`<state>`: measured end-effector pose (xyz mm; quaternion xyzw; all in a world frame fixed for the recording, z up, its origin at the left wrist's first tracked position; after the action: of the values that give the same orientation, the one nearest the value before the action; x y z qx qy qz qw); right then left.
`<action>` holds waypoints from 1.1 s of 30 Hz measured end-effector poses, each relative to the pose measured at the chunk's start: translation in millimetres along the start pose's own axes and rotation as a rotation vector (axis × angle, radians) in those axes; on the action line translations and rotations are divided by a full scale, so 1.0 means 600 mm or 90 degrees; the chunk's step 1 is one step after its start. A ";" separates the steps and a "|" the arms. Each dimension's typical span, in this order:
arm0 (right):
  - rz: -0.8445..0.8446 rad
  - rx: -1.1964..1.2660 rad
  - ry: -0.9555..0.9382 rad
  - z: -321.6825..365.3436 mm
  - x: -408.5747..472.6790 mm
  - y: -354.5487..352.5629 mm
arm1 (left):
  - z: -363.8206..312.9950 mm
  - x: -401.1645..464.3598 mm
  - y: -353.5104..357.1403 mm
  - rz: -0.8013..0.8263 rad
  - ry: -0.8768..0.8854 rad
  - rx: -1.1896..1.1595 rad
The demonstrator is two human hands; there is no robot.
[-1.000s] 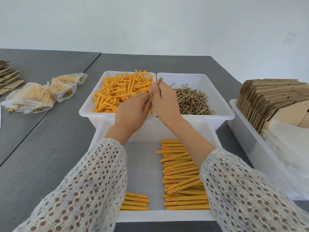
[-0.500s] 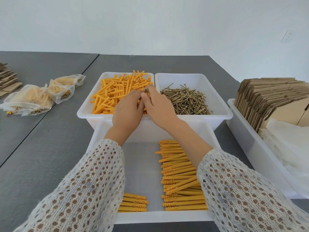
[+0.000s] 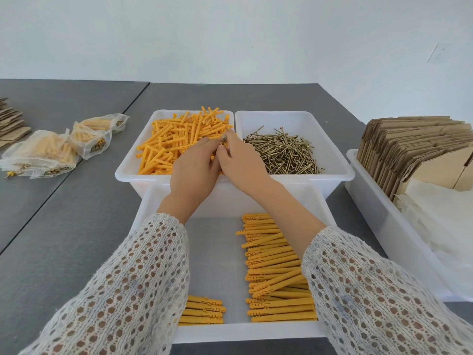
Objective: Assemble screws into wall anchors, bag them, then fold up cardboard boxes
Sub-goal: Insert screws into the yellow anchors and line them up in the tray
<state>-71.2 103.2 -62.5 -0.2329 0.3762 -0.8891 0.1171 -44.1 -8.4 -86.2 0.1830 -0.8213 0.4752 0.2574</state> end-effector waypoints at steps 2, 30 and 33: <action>-0.001 -0.005 0.007 -0.001 0.001 0.000 | 0.000 0.000 0.000 0.003 -0.002 0.006; -0.101 0.221 -0.013 -0.017 0.004 0.006 | 0.001 0.004 -0.003 0.017 -0.033 -0.096; -0.094 0.281 0.022 -0.018 0.006 0.007 | 0.001 0.004 -0.004 0.017 -0.020 -0.121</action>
<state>-79.4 105.5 -71.3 -0.2132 0.1563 -0.9599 0.0935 -44.9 -10.5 -83.6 0.1542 -0.8689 0.3954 0.2548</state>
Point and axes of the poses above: each hand's wrist, its own x-axis towards the middle knuckle, its own y-axis out of the palm, z = x × y, the point moved 2 cm from there along x, towards the middle knuckle
